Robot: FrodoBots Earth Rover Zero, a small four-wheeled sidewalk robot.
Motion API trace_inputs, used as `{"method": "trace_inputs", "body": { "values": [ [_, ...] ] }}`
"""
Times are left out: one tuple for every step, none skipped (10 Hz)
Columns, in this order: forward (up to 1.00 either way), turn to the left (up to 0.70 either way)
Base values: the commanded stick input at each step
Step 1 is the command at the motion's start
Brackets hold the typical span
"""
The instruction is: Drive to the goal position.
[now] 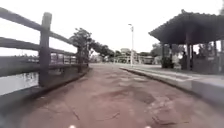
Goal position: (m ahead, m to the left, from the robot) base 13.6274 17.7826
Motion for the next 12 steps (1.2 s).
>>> {"method": "trace_inputs", "body": {
  "values": [
    [1.0, 0.11],
    [1.0, 0.11],
    [1.0, 0.11],
    [1.0, 0.11],
    [1.0, 0.11],
    [1.0, 0.11],
    [1.0, 0.11],
    [1.0, 0.11],
    [1.0, 0.11],
    [1.0, 0.11],
    [1.0, 0.11],
    [1.0, 0.11]
  ]
}}
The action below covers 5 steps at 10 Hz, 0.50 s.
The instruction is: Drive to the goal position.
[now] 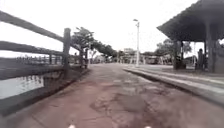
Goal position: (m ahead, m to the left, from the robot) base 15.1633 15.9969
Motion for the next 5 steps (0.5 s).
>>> {"method": "trace_inputs", "body": {
  "values": [
    [1.0, 0.11],
    [1.0, -0.29],
    [1.0, -0.29],
    [1.0, -0.29],
    [1.0, -0.29]
  ]
}}
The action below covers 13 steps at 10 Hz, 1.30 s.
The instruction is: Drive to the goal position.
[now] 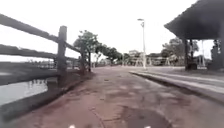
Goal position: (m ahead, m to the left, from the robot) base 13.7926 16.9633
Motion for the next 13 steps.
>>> {"method": "trace_inputs", "body": {
  "values": [
    [1.0, -0.29],
    [1.0, -0.29],
    [1.0, -0.29],
    [1.0, -0.29],
    [1.0, -0.29],
    [1.0, -0.29],
    [1.0, 0.11],
    [1.0, 0.11],
    [1.0, 0.11],
    [1.0, 0.11],
    [1.0, 0.11],
    [1.0, 0.11],
    [1.0, 0.11]
  ]
}}
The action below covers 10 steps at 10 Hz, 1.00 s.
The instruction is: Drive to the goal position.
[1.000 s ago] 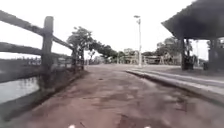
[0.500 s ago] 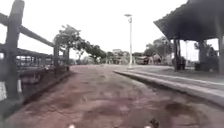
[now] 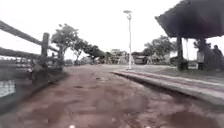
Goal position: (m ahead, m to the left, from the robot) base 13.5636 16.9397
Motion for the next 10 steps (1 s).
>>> {"method": "trace_inputs", "body": {
  "values": [
    [1.0, 0.11],
    [1.0, 0.11],
    [1.0, 0.11],
    [1.0, 0.11],
    [1.0, 0.11],
    [1.0, 0.11],
    [1.0, 0.11],
    [1.0, 0.11],
    [1.0, 0.11],
    [1.0, 0.11]
  ]
}}
